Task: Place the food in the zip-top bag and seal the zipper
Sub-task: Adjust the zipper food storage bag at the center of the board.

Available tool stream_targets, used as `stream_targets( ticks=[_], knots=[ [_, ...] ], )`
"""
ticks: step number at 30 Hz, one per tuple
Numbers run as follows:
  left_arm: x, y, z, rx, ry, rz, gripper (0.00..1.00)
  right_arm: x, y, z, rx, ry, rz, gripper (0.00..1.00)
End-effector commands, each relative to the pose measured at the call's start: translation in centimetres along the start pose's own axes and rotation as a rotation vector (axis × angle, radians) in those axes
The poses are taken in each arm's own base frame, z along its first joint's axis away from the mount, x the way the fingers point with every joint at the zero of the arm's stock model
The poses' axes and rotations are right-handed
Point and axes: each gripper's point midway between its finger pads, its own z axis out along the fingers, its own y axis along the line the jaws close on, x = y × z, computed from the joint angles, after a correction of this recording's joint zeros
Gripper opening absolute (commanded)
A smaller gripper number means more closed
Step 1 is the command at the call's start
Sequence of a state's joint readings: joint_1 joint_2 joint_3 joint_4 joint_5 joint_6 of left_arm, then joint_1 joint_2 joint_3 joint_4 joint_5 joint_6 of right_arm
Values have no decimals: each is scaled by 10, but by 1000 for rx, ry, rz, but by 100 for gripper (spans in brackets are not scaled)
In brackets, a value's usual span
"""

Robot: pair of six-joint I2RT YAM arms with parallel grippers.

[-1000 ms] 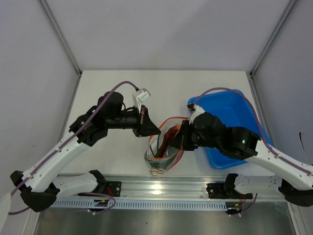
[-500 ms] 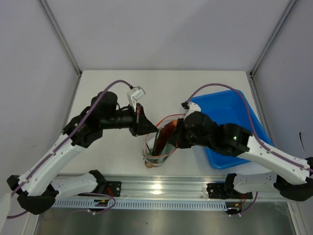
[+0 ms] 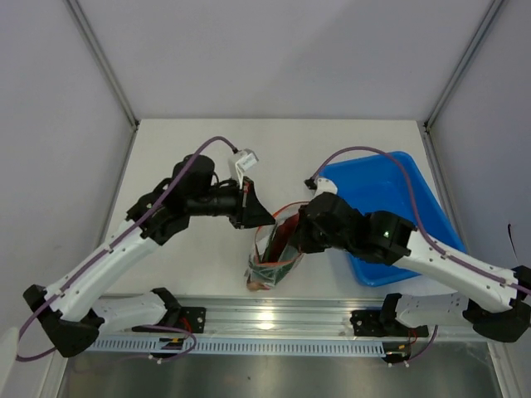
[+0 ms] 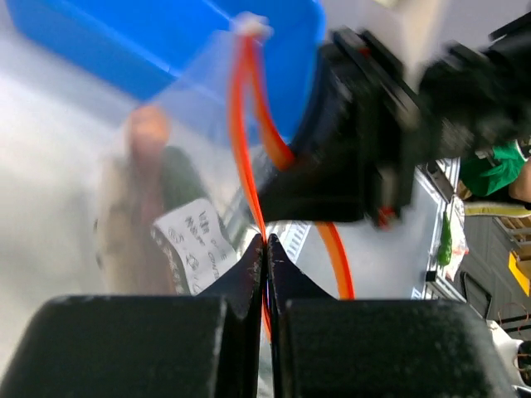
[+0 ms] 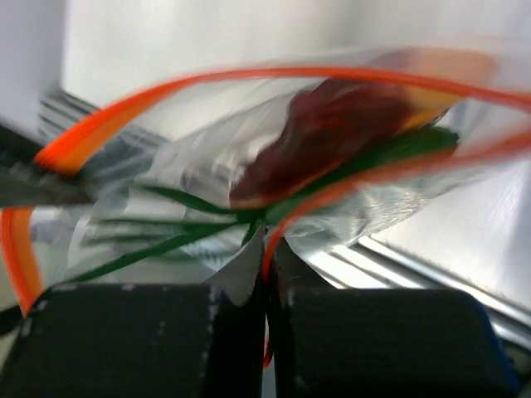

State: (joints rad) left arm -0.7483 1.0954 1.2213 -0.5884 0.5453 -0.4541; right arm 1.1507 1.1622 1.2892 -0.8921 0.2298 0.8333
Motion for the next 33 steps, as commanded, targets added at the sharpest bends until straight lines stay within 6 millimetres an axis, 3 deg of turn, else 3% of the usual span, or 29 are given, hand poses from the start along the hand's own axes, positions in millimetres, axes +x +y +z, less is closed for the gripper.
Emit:
stream_targets(
  ticks=[1,2,4,5,8,10,11,12,14,15,16,18,22,23,25,29,33],
  knots=[
    [5,18,20,-8,34,-45,1,-1,-34,19,47,14,51,0],
    [9,24,28,-10,69,-75,1,1,-36,25,46,25,63,0],
    [1,8,21,42,45,-59,1,6,-31,24,49,37,48,0],
    [-11,-13,4,77,-18,-18,1,-2,-19,12,30,13,33,0],
    [-27,-31,-17,78,-91,29,1,-20,-1,-13,18,-66,-3,0],
    [-21,-21,-9,56,-61,20,1,-22,-2,-14,16,-80,-3,0],
    [-6,-5,3,29,-10,-10,1,-27,-4,-9,12,-92,8,0],
    [4,11,18,5,38,-45,1,-12,-14,5,25,-36,12,0],
    [14,29,35,-10,72,-61,1,-5,-31,30,42,1,57,0],
    [26,43,41,-37,104,-89,0,11,-44,42,67,57,69,0],
    [30,46,45,-27,130,-110,1,15,-48,48,87,76,67,0],
    [14,31,37,5,87,-81,1,6,-39,41,87,54,44,0],
    [-28,-14,-1,57,-38,17,0,-21,-19,13,49,-23,20,0],
    [-30,-17,-6,53,-46,37,0,-23,-17,10,48,-28,19,0],
    [-29,-17,-9,43,-33,49,1,-25,-13,7,24,-27,10,0],
    [-14,2,5,13,46,50,1,-21,-10,12,24,-2,3,0],
    [-5,-2,14,91,71,44,0,-28,1,10,-14,-13,4,5]
  ],
)
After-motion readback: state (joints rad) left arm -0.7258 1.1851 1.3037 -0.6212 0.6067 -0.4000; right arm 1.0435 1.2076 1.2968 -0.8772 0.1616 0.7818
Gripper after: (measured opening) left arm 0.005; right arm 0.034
